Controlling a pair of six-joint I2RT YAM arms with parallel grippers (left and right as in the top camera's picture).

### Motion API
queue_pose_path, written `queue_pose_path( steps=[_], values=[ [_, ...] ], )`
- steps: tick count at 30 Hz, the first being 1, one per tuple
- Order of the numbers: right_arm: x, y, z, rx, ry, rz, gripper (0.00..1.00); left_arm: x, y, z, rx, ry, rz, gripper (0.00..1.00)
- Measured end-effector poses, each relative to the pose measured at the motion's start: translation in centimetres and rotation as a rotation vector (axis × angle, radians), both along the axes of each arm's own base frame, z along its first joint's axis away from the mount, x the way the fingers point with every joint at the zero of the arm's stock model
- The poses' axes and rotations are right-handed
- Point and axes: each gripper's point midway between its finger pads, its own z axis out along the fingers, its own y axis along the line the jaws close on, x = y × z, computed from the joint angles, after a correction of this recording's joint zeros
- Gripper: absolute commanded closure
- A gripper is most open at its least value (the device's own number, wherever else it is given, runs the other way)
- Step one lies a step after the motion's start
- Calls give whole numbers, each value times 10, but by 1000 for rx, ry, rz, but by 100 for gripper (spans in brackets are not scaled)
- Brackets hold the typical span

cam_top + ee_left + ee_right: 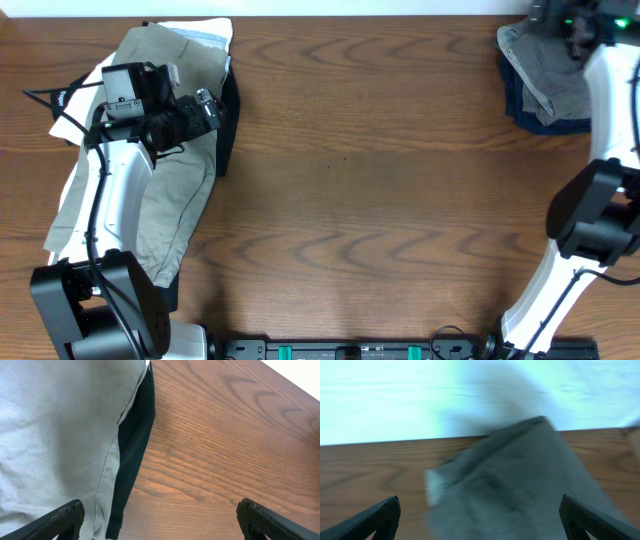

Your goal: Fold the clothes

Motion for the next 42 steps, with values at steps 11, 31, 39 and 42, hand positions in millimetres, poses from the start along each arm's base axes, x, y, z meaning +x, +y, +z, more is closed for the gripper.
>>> queue_pose_path(
  steps=[11,31,39,42],
  values=[
    [13,-86,-135,21,92,-105,1,0,0,0,9,-4,-11,2],
    [9,-93,-198,131,178,-91,1,0,0,0,9,-4,-11,2],
    [-18,-86,-169,142,237,-105,1,0,0,0,9,-4,-11,2],
    [-23,-86,-125,119,196,-113,1,0,0,0,9,-4,-11,2]
  ],
)
